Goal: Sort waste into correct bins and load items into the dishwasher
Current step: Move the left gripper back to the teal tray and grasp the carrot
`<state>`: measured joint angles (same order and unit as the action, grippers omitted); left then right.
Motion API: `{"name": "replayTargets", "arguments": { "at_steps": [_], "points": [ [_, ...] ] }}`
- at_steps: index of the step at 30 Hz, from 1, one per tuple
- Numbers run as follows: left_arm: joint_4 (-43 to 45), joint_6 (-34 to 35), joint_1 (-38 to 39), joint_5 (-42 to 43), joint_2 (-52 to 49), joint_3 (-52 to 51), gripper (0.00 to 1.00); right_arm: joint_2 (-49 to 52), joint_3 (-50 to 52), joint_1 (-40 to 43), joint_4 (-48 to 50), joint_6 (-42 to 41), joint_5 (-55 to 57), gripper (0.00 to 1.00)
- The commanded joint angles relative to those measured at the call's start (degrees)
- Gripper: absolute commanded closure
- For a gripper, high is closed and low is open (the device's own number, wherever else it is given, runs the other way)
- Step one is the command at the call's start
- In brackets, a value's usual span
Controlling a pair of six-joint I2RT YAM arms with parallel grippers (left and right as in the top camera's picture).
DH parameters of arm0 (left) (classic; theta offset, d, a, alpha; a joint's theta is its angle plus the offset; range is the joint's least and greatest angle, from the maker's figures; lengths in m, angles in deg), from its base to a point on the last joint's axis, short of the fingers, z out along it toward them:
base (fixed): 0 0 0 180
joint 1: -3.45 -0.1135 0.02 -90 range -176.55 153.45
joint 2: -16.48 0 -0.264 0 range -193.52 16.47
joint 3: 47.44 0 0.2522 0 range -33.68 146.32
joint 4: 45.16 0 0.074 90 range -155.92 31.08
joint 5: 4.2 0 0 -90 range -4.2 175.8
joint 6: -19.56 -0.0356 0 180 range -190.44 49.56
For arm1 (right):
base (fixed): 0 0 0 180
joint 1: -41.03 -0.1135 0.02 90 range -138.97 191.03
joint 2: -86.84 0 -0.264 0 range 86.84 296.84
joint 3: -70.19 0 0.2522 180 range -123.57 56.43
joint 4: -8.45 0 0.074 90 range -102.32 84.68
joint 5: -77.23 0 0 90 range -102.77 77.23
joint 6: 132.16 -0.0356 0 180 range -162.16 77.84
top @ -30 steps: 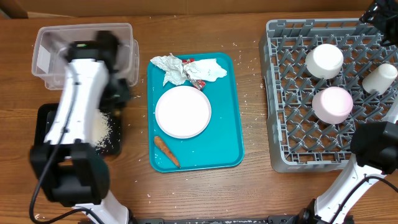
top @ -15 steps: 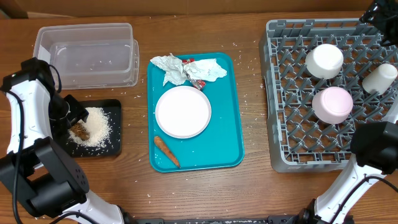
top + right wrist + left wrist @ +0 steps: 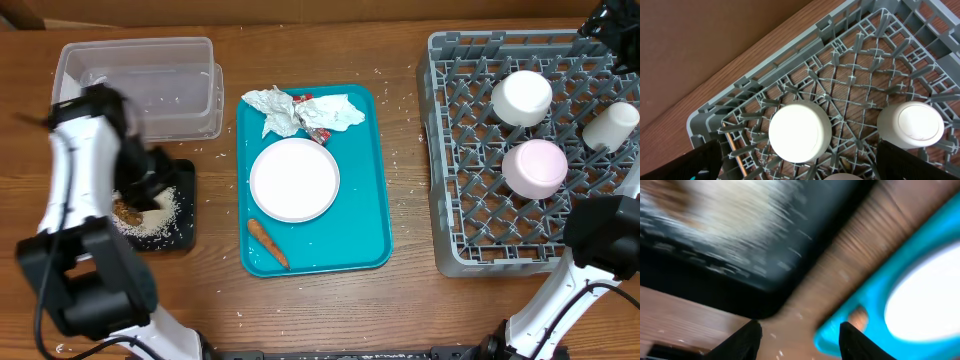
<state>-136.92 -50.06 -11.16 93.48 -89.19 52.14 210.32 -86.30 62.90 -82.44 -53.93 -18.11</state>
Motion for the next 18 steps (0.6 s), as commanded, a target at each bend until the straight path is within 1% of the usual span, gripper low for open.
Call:
{"name": "replayTargets", "arguments": {
  "at_steps": [1,4,6,9,13,18],
  "points": [
    [-1.51,-1.77,10.78,4.04,1.20,-1.31,0.46,-1.20,-0.96,0.02,0.33,-0.07,0.17,0.00],
    [-0.66,2.43,19.08,4.02,1.20,-4.07,0.46,-1.20,-0.96,0.02,0.33,-0.07,0.17,0.00],
    [1.29,7.39,24.37,4.00,1.20,-6.88,0.46,-1.20,-0.96,0.02,0.33,-0.07,0.17,0.00],
    [4.59,14.36,29.86,3.98,1.20,-11.02,0.46,-1.20,-0.96,0.02,0.33,-0.07,0.17,0.00],
    [8.57,21.62,33.59,3.34,1.20,-15.32,0.46,-1.20,-0.96,0.02,0.33,-0.07,0.17,0.00],
    [10.73,26.16,34.95,-0.37,1.20,-18.03,0.45,-1.20,-0.96,0.02,0.33,-0.07,0.17,0.00]
  ]
}}
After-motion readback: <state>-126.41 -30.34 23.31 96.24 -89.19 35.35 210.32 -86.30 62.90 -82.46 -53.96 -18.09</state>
